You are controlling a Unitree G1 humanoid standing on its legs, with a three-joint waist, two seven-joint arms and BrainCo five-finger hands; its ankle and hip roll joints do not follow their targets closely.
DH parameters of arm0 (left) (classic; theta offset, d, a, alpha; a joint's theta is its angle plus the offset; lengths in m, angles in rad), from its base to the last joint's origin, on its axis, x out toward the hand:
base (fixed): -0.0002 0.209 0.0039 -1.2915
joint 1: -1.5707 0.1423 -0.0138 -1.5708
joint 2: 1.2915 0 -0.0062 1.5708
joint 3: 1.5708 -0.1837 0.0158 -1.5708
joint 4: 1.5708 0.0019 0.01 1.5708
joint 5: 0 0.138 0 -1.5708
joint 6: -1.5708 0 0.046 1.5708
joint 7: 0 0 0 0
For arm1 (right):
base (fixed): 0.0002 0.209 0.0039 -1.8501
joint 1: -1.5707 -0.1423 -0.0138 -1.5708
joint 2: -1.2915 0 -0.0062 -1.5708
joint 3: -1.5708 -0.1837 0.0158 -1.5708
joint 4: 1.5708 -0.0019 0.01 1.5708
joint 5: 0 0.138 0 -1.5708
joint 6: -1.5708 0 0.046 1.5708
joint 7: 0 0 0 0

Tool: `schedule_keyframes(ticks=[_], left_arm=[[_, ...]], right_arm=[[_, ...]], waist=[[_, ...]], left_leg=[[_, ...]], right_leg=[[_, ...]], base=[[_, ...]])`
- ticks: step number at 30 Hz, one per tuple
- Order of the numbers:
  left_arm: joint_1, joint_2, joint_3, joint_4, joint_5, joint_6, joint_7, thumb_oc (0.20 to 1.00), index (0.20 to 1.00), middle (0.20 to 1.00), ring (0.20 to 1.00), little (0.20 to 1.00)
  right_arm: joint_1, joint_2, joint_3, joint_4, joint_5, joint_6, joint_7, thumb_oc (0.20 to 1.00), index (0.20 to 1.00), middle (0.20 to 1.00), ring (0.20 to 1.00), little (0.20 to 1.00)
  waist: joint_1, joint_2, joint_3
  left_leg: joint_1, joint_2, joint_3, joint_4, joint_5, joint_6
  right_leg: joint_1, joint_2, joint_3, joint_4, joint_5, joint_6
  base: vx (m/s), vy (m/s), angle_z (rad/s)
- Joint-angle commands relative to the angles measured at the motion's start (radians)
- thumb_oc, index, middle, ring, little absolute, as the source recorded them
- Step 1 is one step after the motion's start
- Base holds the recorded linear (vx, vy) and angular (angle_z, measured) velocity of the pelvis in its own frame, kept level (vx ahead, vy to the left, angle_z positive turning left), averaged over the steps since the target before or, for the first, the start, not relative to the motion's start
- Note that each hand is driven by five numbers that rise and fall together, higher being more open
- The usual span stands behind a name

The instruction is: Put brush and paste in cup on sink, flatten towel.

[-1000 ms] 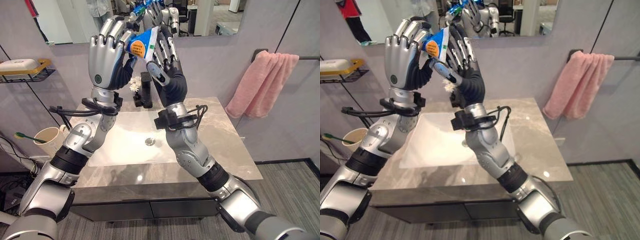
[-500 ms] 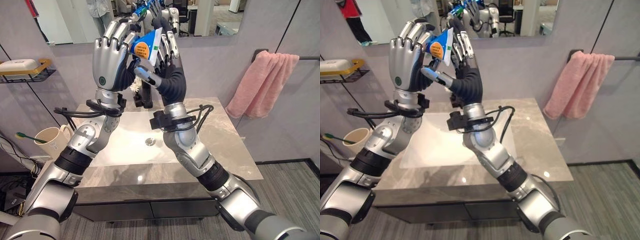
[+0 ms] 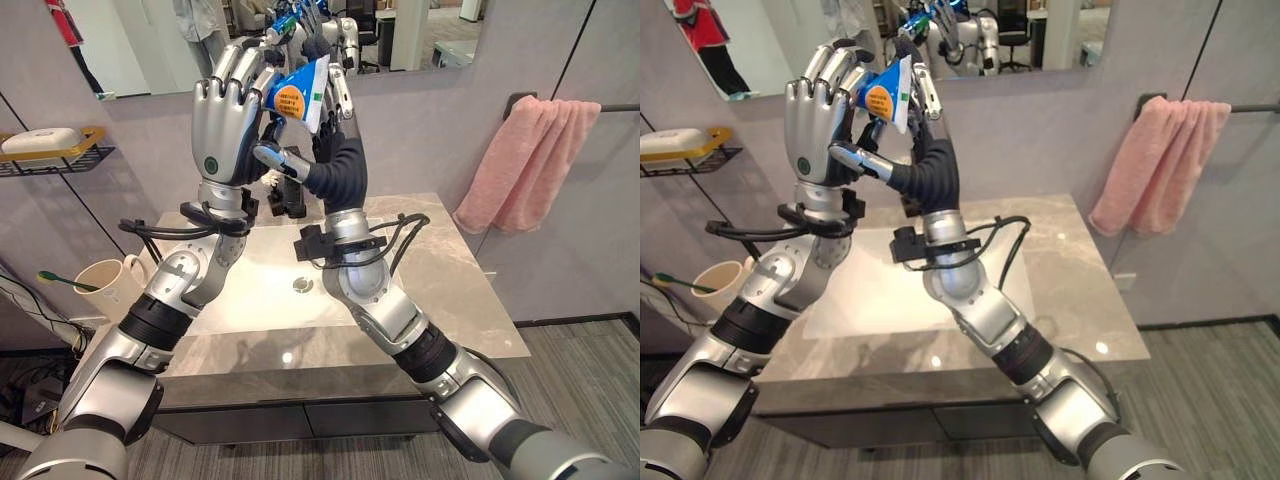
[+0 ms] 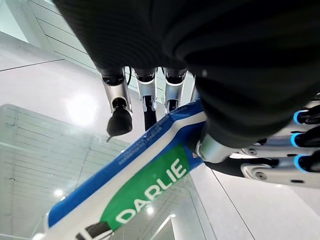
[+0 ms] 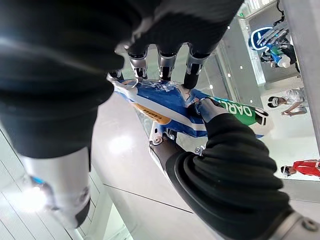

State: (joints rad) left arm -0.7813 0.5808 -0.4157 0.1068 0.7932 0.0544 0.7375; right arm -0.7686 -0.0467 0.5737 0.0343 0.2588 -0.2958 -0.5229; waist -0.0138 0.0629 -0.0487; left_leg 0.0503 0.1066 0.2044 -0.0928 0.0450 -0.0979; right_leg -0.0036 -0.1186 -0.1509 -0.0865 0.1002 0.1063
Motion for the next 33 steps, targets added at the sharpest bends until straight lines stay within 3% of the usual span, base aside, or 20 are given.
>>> schedule_keyframes(ticks=[1, 24, 25, 26, 27, 28, 29, 30, 32, 33], left_arm=[[-0.124, 0.033, -0.026, 0.008, 0.020, -0.012, 0.040, 0.200, 0.200, 0.200, 0.200, 0.200], [-0.074, -0.046, -0.048, -0.147, -0.044, -0.098, 0.024, 0.200, 0.200, 0.200, 0.200, 0.200], [-0.071, -0.047, -0.048, -0.153, -0.048, -0.102, 0.021, 0.200, 0.200, 0.200, 0.200, 0.200], [-0.071, -0.047, -0.048, -0.154, -0.048, -0.102, 0.021, 0.200, 0.200, 0.200, 0.200, 0.200], [-0.068, -0.055, -0.055, -0.155, -0.054, -0.110, 0.015, 0.200, 0.200, 0.200, 0.200, 0.200], [-0.068, -0.055, -0.056, -0.154, -0.054, -0.110, 0.015, 0.200, 0.200, 0.200, 0.200, 0.200], [-0.066, -0.057, -0.059, -0.151, -0.058, -0.112, 0.011, 0.200, 0.200, 0.200, 0.200, 0.200], [-0.065, -0.060, -0.064, -0.146, -0.059, -0.113, 0.010, 0.200, 0.200, 0.200, 0.200, 0.200], [-0.065, -0.063, -0.072, -0.138, -0.067, -0.119, 0.006, 0.200, 0.200, 0.200, 0.200, 0.200], [-0.065, -0.063, -0.072, -0.138, -0.067, -0.119, 0.006, 0.200, 0.200, 0.200, 0.200, 0.200]], right_arm=[[-0.184, 0.081, -0.036, -0.019, -0.042, -0.022, -0.012, 1.000, 1.000, 1.000, 1.000, 1.000], [-0.211, 0.113, -0.048, -0.005, -0.050, -0.026, -0.067, 1.000, 1.000, 1.000, 1.000, 1.000], [-0.214, 0.113, -0.049, -0.007, -0.046, -0.027, -0.062, 0.928, 0.928, 0.928, 0.928, 0.928], [-0.214, 0.113, -0.049, -0.007, -0.046, -0.027, -0.062, 0.928, 0.928, 0.928, 0.928, 0.928], [-0.212, 0.116, -0.050, -0.008, -0.035, -0.036, -0.063, 0.802, 0.802, 0.802, 0.802, 0.802], [-0.211, 0.116, -0.050, -0.008, -0.034, -0.037, -0.063, 0.796, 0.796, 0.796, 0.796, 0.796], [-0.213, 0.117, -0.051, -0.013, -0.034, -0.039, -0.059, 0.561, 0.561, 0.561, 0.561, 0.561], [-0.214, 0.117, -0.051, -0.014, -0.035, -0.041, -0.061, 0.526, 0.526, 0.526, 0.526, 0.526], [-0.220, 0.119, -0.054, -0.008, -0.037, -0.043, -0.068, 0.200, 0.200, 0.200, 0.200, 0.200], [-0.220, 0.119, -0.054, -0.007, -0.037, -0.043, -0.068, 0.200, 0.200, 0.200, 0.200, 0.200]], waist=[[0.009, -0.058, 0.028], [0.037, -0.057, 0.030], [0.039, -0.058, 0.030], [0.039, -0.058, 0.030], [0.040, -0.057, 0.029], [0.041, -0.057, 0.029], [0.042, -0.056, 0.029], [0.043, -0.056, 0.028], [0.048, -0.055, 0.027], [0.048, -0.055, 0.027]], left_leg=[[0.071, -0.073, -0.002, 0.006, -0.093, 0.057], [0.084, -0.093, -0.033, 0.008, -0.102, 0.070], [0.085, -0.093, -0.035, 0.008, -0.102, 0.070], [0.085, -0.093, -0.035, 0.008, -0.102, 0.070], [0.087, -0.094, -0.035, 0.009, -0.102, 0.070], [0.087, -0.094, -0.035, 0.009, -0.102, 0.070], [0.088, -0.094, -0.035, 0.009, -0.101, 0.070], [0.088, -0.094, -0.036, 0.009, -0.101, 0.070], [0.089, -0.095, -0.038, 0.010, -0.101, 0.069], [0.089, -0.095, -0.038, 0.010, -0.101, 0.069]], right_leg=[[0.065, -0.047, 0.046, 0.002, -0.072, 0.042], [0.097, -0.064, 0.025, 0.006, -0.085, 0.040], [0.099, -0.063, 0.024, 0.006, -0.086, 0.039], [0.099, -0.063, 0.024, 0.006, -0.086, 0.039], [0.101, -0.063, 0.023, 0.006, -0.087, 0.038], [0.101, -0.063, 0.023, 0.006, -0.087, 0.038], [0.102, -0.063, 0.022, 0.006, -0.088, 0.037], [0.103, -0.064, 0.022, 0.006, -0.088, 0.037], [0.106, -0.062, 0.020, 0.006, -0.090, 0.036], [0.106, -0.062, 0.019, 0.006, -0.090, 0.036]], base=[[0.00, 0.000, 0.00], [0.01, -0.006, 0.05], [0.00, -0.010, 0.05], [-0.01, -0.010, 0.05], [-0.01, -0.004, 0.05], [-0.01, -0.009, 0.05], [-0.01, -0.010, 0.06], [-0.01, -0.020, 0.05], [0.00, -0.009, 0.02], [0.00, 0.000, 0.00]])
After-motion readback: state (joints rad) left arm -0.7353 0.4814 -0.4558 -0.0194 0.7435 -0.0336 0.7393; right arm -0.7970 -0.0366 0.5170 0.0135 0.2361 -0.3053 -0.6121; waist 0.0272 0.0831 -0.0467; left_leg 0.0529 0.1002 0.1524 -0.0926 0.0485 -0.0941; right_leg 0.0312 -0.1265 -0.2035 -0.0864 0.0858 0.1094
